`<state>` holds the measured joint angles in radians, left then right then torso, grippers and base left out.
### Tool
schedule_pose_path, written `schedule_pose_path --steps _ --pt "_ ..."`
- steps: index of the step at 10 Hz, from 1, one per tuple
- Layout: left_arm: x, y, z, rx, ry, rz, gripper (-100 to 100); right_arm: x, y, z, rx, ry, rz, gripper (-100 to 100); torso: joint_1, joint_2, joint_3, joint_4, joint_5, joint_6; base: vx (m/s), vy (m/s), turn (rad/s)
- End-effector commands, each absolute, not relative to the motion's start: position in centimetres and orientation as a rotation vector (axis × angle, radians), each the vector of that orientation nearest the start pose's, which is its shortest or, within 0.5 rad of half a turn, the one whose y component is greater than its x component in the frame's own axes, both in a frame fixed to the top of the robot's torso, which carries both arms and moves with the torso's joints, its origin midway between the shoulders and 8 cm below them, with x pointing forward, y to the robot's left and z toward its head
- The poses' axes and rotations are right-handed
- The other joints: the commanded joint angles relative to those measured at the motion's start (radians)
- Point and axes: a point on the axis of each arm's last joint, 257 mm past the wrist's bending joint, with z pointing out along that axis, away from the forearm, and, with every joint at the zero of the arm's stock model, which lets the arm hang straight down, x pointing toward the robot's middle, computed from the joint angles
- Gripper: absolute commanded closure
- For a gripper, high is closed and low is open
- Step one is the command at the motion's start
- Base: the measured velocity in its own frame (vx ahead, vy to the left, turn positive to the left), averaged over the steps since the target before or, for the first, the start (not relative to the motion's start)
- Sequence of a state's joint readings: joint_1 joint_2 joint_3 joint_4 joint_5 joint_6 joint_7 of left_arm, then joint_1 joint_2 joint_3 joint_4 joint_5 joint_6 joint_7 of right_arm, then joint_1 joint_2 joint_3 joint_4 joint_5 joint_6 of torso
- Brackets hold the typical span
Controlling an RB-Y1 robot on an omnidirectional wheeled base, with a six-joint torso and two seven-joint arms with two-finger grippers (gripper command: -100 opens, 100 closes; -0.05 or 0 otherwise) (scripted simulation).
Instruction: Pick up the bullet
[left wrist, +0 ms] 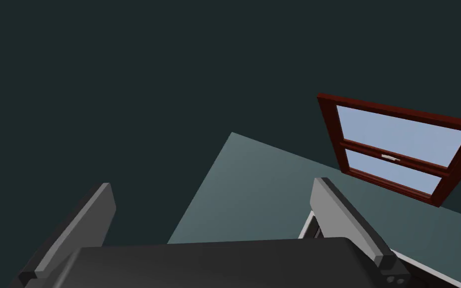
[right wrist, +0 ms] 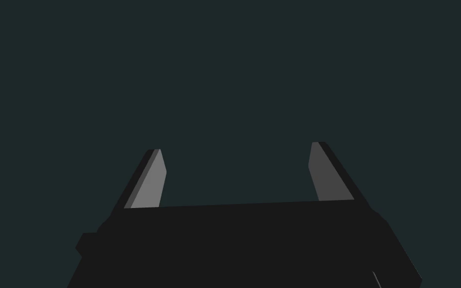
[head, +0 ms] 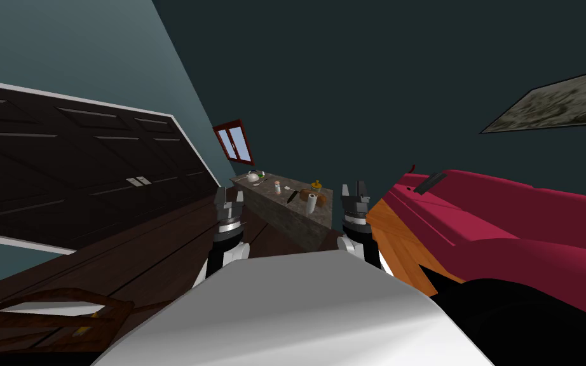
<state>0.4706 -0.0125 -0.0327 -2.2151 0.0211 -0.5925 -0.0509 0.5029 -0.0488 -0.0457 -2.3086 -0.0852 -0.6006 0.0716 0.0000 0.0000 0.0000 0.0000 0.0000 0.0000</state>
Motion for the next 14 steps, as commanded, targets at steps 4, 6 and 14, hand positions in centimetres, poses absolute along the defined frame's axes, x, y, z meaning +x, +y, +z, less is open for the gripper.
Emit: schedule_pose_path --steps 4,6,14 --pt "38.6 28.0 -2.2 -0.665 0.757 -1.279 -100 31.6 -29.4 5.6 0.542 0.525 1.271 0 -0.009 0.001 0.001 0.000 -0.002 0.000 -0.026 -0.113 -0.012" --pt "39.9 28.8 -3.7 -0.692 0.809 -1.255 -100 31.6 -29.4 5.6 0.542 0.525 1.271 0 -0.007 0.002 0.001 0.000 -0.002 0.000 -0.032 -0.105 -0.010" --pt "45.0 34.7 -10.0 -0.833 0.994 -1.103 -100 31.6 -29.4 5.6 0.542 0.525 1.271 0 -0.011 0.002 0.001 0.000 -0.003 0.000 -0.027 -0.131 -0.022"
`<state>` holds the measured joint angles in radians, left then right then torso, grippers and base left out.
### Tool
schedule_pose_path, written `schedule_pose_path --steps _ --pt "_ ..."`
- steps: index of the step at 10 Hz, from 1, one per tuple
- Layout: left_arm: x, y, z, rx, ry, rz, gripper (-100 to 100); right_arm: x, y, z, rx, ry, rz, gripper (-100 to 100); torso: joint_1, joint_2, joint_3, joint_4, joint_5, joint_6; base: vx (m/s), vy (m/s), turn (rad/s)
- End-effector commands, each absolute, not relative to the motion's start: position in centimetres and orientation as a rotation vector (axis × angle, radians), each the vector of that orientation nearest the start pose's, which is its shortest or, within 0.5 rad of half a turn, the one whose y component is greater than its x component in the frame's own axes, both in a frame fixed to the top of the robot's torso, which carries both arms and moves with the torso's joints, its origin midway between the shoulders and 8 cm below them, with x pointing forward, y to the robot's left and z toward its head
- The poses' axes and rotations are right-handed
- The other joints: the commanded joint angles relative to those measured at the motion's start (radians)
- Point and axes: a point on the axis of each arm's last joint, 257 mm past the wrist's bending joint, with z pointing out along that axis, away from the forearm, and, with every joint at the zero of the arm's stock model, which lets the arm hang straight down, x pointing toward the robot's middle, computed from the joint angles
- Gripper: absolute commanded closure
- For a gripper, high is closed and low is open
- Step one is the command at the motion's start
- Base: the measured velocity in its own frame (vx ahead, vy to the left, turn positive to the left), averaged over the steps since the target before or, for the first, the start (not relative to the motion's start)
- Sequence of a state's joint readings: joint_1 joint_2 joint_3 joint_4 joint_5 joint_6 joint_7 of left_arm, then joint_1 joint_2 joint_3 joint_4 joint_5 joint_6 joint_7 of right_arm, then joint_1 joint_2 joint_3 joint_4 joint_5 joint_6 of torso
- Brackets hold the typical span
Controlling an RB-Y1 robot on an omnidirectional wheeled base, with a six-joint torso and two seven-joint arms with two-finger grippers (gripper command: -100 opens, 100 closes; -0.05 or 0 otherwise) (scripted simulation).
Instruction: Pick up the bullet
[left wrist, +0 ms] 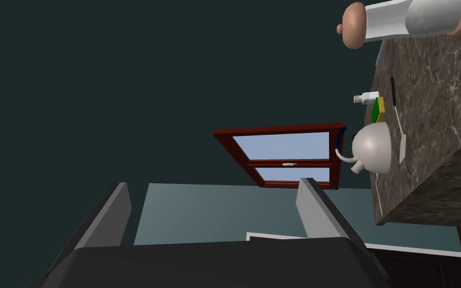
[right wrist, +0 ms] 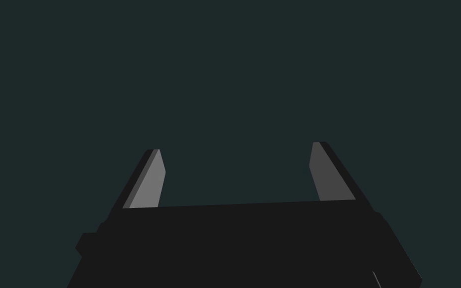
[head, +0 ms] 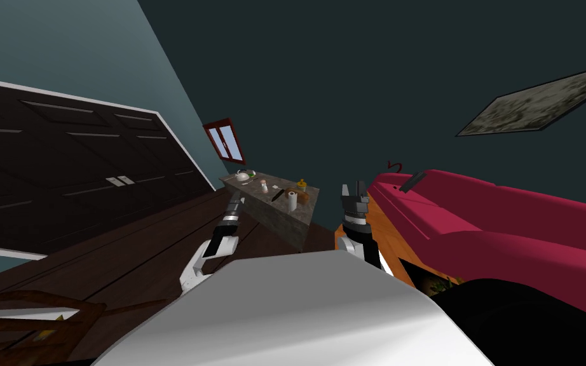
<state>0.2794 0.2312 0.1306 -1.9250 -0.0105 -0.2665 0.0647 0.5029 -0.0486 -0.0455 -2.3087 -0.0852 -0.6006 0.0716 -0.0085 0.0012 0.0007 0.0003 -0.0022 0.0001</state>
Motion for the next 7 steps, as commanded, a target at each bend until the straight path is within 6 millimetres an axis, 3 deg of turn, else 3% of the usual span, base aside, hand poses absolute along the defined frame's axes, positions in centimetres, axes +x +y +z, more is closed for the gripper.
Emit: schedule_pose_path --steps 1,2,3,4,5,6,7 --pt "46.0 36.7 -10.7 -0.860 1.019 -1.061 -100 31.6 -29.4 5.6 0.542 0.525 1.271 0 0.000 0.000 0.000 0.000 0.000 0.000 -0.011 -0.149 -0.057" --pt "46.1 37.0 -11.5 -0.881 1.032 -1.049 -100 31.6 -29.4 5.6 0.542 0.525 1.271 0 -0.001 0.000 0.000 0.000 0.000 0.000 -0.001 -0.125 -0.013" --pt "47.0 39.3 -12.4 -0.913 1.053 -1.002 -100 31.6 -29.4 5.6 0.542 0.525 1.271 0 0.001 -0.001 -0.001 0.000 0.000 0.000 0.002 -0.137 -0.053" --pt "47.0 39.6 -13.0 -0.932 1.064 -0.990 -100 31.6 -29.4 5.6 0.542 0.525 1.271 0 0.000 -0.001 -0.001 0.000 0.000 0.000 -0.014 -0.122 -0.015" --pt "47.7 41.9 -13.0 -0.952 1.069 -0.949 -100 31.6 -29.4 5.6 0.542 0.525 1.271 0 0.001 0.000 0.000 0.000 0.000 0.000 -0.033 -0.165 -0.058" --pt "47.8 42.4 -14.4 -0.988 1.089 -0.927 -100 31.6 -29.4 5.6 0.542 0.525 1.271 0 -0.002 0.001 0.000 0.000 0.000 0.000 -0.017 -0.140 -0.018" --pt "47.8 42.4 -14.4 -0.988 1.089 -0.927 -100 31.6 -29.4 5.6 0.542 0.525 1.271 0 0.000 0.000 0.000 0.000 0.000 0.000 -0.001 -0.052 0.013"
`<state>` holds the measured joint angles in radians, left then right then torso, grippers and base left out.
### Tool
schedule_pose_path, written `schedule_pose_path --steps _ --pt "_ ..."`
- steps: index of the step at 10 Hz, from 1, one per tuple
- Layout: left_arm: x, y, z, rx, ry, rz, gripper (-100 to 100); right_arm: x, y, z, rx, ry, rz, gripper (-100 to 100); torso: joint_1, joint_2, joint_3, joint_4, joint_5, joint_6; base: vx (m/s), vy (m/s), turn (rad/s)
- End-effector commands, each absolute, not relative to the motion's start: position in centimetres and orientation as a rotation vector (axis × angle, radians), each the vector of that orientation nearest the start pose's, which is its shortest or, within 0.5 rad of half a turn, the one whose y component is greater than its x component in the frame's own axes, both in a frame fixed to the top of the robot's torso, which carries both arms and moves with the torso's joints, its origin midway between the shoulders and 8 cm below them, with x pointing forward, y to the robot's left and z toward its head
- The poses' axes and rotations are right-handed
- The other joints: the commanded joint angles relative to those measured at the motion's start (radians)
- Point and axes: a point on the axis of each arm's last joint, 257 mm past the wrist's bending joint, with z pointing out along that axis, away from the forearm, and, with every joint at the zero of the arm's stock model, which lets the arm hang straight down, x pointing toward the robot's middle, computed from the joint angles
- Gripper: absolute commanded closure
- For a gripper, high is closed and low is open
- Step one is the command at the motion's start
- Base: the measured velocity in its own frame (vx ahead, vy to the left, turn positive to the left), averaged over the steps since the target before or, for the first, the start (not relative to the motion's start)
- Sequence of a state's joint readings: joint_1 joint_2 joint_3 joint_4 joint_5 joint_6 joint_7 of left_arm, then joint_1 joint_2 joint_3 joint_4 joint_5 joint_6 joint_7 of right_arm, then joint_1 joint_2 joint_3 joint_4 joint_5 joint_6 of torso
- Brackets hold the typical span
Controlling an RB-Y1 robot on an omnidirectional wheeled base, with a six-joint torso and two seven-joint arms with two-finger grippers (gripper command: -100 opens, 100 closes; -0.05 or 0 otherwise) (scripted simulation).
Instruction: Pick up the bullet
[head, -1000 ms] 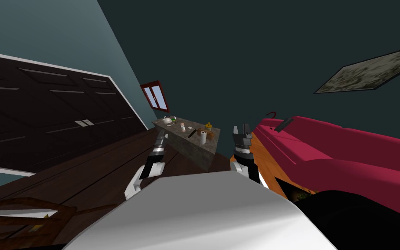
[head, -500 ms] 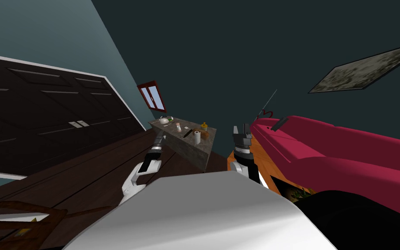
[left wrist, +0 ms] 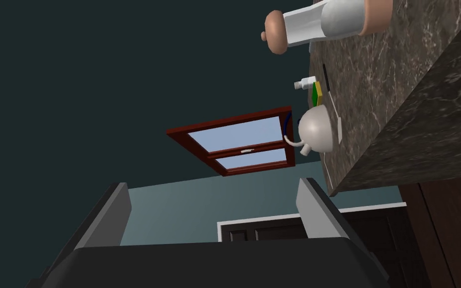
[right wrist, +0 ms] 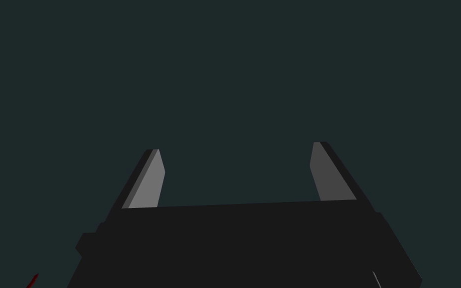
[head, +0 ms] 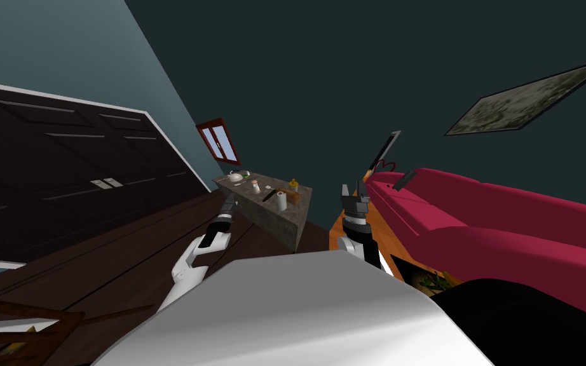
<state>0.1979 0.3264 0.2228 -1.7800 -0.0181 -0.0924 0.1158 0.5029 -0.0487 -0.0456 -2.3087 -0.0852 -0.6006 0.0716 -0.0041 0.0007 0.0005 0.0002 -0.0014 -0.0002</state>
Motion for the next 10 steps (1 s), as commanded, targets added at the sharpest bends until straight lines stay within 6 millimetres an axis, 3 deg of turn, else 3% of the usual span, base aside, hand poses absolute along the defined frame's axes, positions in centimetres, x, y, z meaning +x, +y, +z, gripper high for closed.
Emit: schedule_pose_path --steps 1,2,3,4,5,6,7,9,10 --pt "48.3 45.1 -14.6 -1.024 1.092 -0.876 -100 31.6 -29.4 5.6 0.542 0.525 1.271 0 0.000 0.000 0.000 0.000 0.000 0.000 0.002 -0.122 -0.077" --pt "48.3 45.6 -15.7 -1.049 1.105 -0.860 -100 31.6 -29.4 5.6 0.542 0.525 1.271 0 -0.003 -0.001 0.000 0.000 0.000 0.000 -0.008 -0.121 -0.023" --pt "48.7 48.3 -15.6 -1.080 1.097 -0.813 -100 31.6 -29.4 5.6 0.542 0.525 1.271 0 -0.003 0.000 0.000 0.000 -0.001 0.000 -0.016 -0.161 -0.066" --pt "48.5 48.9 -16.8 -1.115 1.113 -0.791 -100 31.6 -29.4 5.6 0.542 0.525 1.271 0 -0.005 0.000 0.000 0.000 -0.001 0.000 -0.019 -0.136 -0.023" --pt "48.8 51.5 -16.0 -1.136 1.093 -0.752 -100 31.6 -29.4 5.6 0.542 0.525 1.271 0 -0.004 0.001 0.000 0.000 -0.001 0.000 -0.015 -0.138 -0.069" --pt "48.5 52.2 -17.6 -1.180 1.110 -0.723 -100 31.6 -29.4 5.6 0.542 0.525 1.271 0 -0.004 0.001 0.000 0.000 -0.001 0.000 -0.011 -0.125 -0.036" --pt "48.4 55.2 -17.4 -1.215 1.087 -0.679 -100 31.6 -29.4 5.6 0.542 0.525 1.271 0 -0.003 0.001 0.000 0.000 -0.001 0.000 -0.021 -0.165 -0.074" --pt "48.1 55.8 -18.7 -1.256 1.101 -0.652 -100 31.6 -29.4 5.6 0.542 0.525 1.271 0 -0.005 0.001 0.001 0.000 -0.001 0.000 -0.010 -0.112 -0.012" --pt "47.7 58.9 -18.7 -1.304 1.074 -0.604 -100 31.6 -29.4 5.6 0.542 0.525 1.271 0 -0.001 0.001 0.000 0.000 0.000 0.000 -0.010 -0.096 -0.104"
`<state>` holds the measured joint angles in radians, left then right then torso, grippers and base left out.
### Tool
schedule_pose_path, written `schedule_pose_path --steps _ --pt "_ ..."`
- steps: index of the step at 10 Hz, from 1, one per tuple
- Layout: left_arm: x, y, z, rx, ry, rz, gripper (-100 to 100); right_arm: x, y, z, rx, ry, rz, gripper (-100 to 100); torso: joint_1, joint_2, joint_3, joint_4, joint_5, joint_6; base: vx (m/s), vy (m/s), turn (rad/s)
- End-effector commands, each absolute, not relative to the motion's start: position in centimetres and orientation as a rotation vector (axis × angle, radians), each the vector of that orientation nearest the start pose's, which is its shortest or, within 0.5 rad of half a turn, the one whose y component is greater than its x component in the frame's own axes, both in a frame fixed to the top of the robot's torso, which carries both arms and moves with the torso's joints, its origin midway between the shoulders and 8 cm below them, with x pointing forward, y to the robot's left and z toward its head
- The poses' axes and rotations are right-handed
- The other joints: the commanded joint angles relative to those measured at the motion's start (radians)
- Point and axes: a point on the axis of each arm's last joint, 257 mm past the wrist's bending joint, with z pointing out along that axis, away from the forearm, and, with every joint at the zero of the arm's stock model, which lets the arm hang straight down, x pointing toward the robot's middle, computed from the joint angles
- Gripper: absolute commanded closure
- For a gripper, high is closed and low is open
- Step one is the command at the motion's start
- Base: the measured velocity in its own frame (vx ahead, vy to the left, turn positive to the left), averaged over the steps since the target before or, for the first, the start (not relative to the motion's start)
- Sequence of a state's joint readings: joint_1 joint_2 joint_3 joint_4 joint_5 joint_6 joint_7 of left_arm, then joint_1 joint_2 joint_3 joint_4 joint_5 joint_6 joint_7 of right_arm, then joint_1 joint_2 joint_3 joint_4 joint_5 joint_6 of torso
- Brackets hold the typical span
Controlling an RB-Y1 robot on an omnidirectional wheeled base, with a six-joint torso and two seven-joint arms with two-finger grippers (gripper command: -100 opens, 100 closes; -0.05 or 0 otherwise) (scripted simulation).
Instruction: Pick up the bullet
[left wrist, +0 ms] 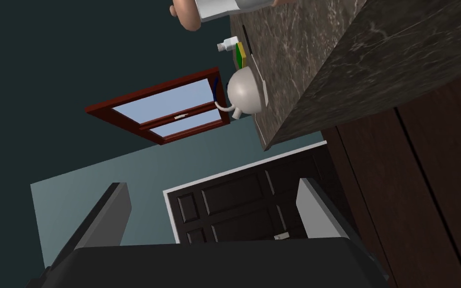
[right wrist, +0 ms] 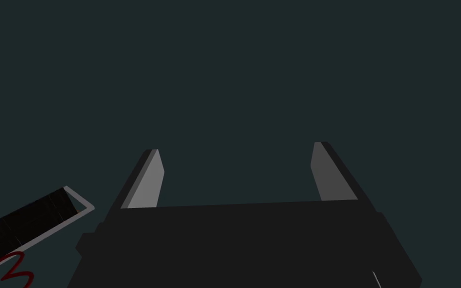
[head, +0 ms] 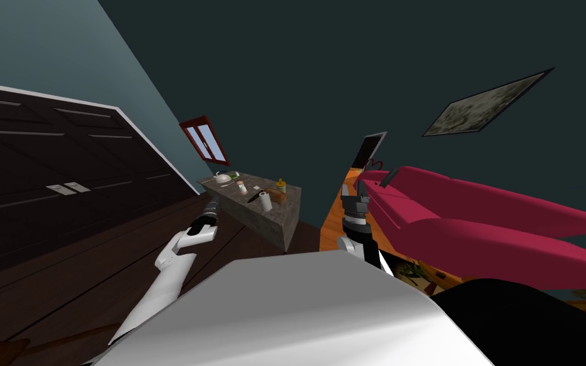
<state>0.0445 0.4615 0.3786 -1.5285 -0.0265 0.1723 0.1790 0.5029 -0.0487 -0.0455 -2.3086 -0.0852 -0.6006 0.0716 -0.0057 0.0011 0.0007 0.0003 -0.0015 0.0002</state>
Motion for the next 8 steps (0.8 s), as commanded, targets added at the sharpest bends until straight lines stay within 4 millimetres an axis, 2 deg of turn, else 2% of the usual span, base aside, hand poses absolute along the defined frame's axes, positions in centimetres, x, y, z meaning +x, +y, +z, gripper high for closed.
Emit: schedule_pose_path --steps 1,2,4,5,6,7,8 --pt "47.5 59.2 -19.5 -1.332 1.082 -0.585 -100 31.6 -29.4 5.6 0.542 0.525 1.271 0 0.000 0.000 0.000 0.000 0.000 0.000 -0.006 -0.105 -0.046" --pt "47.0 62.1 -19.1 -1.373 1.045 -0.547 -100 31.6 -29.4 5.6 0.542 0.525 1.271 0 0.000 0.000 0.000 0.000 0.000 -0.001 0.003 -0.168 -0.071" --pt "46.6 62.5 -20.2 -1.411 1.055 -0.521 -100 31.6 -29.4 5.6 0.542 0.525 1.271 0 -0.003 0.000 0.000 0.000 -0.001 -0.001 0.002 -0.097 -0.015" --pt "45.7 65.3 -20.0 -1.464 1.015 -0.480 -100 31.6 -29.4 5.6 0.542 0.525 1.271 0 0.002 0.000 0.000 0.000 0.000 -0.001 0.012 -0.092 -0.105" --pt "45.4 65.6 -20.8 -1.492 1.021 -0.461 -100 31.6 -29.4 5.6 0.542 0.525 1.271 0 0.001 -0.001 -0.001 0.000 0.000 0.000 0.010 -0.103 -0.054" --pt "44.5 68.1 -20.5 -1.543 0.975 -0.427 -100 31.6 -29.4 5.6 0.542 0.525 1.271 0 0.000 -0.001 -0.001 0.000 0.000 -0.001 0.001 -0.138 -0.080" --pt "44.0 68.4 -21.5 -1.573 0.981 -0.407 -100 31.6 -29.4 5.6 0.542 0.525 1.271 0 -0.002 -0.001 0.000 0.000 0.000 0.000 0.015 -0.118 -0.042"
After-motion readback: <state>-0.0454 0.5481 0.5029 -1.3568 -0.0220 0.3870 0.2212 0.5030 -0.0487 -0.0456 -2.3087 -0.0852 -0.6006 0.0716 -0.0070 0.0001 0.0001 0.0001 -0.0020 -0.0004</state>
